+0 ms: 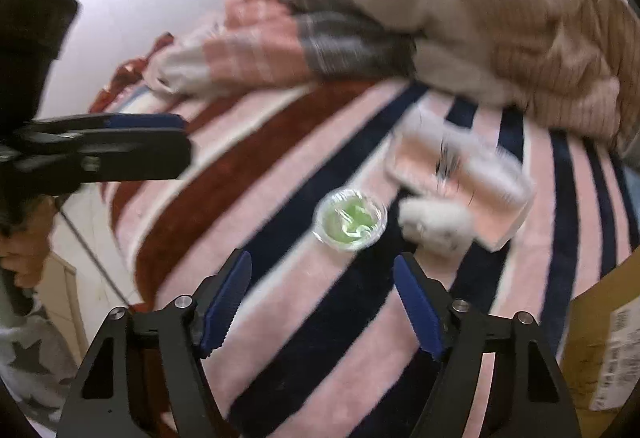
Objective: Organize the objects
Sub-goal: 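Move the empty right tool back to the green-lidded container, then grasp the round green-lidded container with the right tool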
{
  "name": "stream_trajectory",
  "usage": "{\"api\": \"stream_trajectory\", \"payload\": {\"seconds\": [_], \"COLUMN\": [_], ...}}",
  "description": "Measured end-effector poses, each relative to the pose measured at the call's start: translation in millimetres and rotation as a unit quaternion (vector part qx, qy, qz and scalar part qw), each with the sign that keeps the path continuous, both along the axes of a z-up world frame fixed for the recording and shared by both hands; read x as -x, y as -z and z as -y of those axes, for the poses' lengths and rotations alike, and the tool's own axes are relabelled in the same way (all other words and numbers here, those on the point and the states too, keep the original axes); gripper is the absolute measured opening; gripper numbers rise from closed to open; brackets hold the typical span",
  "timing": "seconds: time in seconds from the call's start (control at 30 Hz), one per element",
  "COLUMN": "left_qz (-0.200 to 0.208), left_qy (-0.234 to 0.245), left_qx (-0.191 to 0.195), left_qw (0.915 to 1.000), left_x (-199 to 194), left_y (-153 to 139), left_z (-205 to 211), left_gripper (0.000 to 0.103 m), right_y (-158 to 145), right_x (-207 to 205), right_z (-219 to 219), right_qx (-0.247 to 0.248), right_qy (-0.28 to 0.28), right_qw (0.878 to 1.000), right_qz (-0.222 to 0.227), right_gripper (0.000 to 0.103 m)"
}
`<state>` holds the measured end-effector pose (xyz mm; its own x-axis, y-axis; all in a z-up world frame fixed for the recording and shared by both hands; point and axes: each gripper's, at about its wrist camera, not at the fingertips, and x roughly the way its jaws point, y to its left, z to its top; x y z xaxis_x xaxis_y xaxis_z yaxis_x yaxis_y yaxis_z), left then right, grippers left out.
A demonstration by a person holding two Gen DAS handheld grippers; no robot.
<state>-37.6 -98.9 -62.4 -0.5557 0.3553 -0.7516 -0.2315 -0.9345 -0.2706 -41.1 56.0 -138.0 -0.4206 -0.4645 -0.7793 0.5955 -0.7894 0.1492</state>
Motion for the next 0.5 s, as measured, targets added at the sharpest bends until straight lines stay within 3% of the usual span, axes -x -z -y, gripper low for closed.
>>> {"api": "stream_trajectory", "payload": {"seconds": [0.13, 0.27, 0.5], "left_qz": [0.013, 0.02, 0.021], "left_qy": [-0.005, -0.005, -0.008], "left_qx": [-0.019, -0.022, -0.021], "left_qw": [0.9997, 0.9996, 0.9995], "left_x": [4.4, 8.2, 10.6], "left_y": [14.7, 21.9, 23.5], "left_z": [5.5, 6.5, 7.8], "left_gripper": [0.074, 0.074, 0.074], "right_y": [17.3, 18.8, 17.7], "right_x": [18.5, 27.6, 31.8], "right_z": [1.5, 12.1, 25.1], "right_qx": [-0.01, -0.028, -0.05], "right_qy": [0.02, 0.018, 0.013], "right_qw": [1.0, 0.999, 0.998], "right_qz": [0.005, -0.017, -0.045], "right_gripper": [0.058, 0.057, 0.04]}}
